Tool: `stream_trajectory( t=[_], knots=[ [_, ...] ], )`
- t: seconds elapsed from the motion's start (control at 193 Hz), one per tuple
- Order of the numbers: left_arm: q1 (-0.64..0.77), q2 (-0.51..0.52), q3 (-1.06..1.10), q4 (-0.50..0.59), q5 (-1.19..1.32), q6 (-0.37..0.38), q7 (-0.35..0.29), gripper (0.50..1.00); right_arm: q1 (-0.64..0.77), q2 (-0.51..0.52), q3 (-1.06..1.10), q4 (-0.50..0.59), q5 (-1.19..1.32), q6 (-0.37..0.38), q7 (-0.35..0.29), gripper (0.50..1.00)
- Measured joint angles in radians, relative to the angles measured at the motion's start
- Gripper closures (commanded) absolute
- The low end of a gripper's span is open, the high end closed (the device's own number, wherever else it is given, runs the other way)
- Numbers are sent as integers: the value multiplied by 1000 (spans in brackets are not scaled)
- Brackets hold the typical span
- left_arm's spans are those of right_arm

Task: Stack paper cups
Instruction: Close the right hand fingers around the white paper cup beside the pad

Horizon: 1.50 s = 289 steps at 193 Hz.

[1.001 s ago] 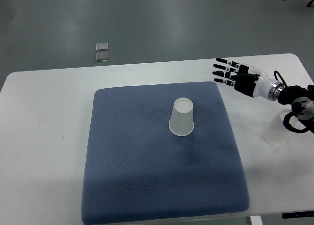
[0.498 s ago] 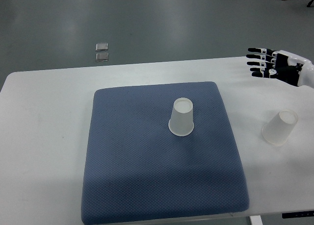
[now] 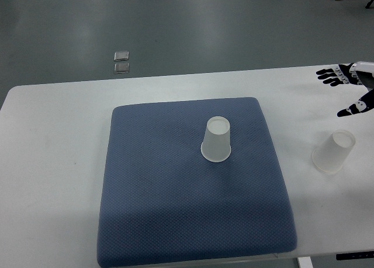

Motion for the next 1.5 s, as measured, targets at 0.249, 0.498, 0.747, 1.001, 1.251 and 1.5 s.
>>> stream_trajectory(
  t=[0.249,0.498,0.747,1.001,1.251,1.5],
  knots=[
    [0,0,0,0,0,0,0,500,-1,-106,-185,114,-215,-185,28,566],
    [0,0,0,0,0,0,0,500,2,-112,-245,106,-225,-216,28,568],
    [0,0,0,0,0,0,0,500,-12,-54,-245,99,-214,-291,-5,570],
    [0,0,0,0,0,0,0,500,-55,2,-247,68,-219,-367,-42,576],
    [0,0,0,0,0,0,0,500,-63,45,-249,16,-231,-384,-45,650],
    [0,0,0,0,0,0,0,500,-64,62,-262,-3,-233,-406,-46,693]
  ],
)
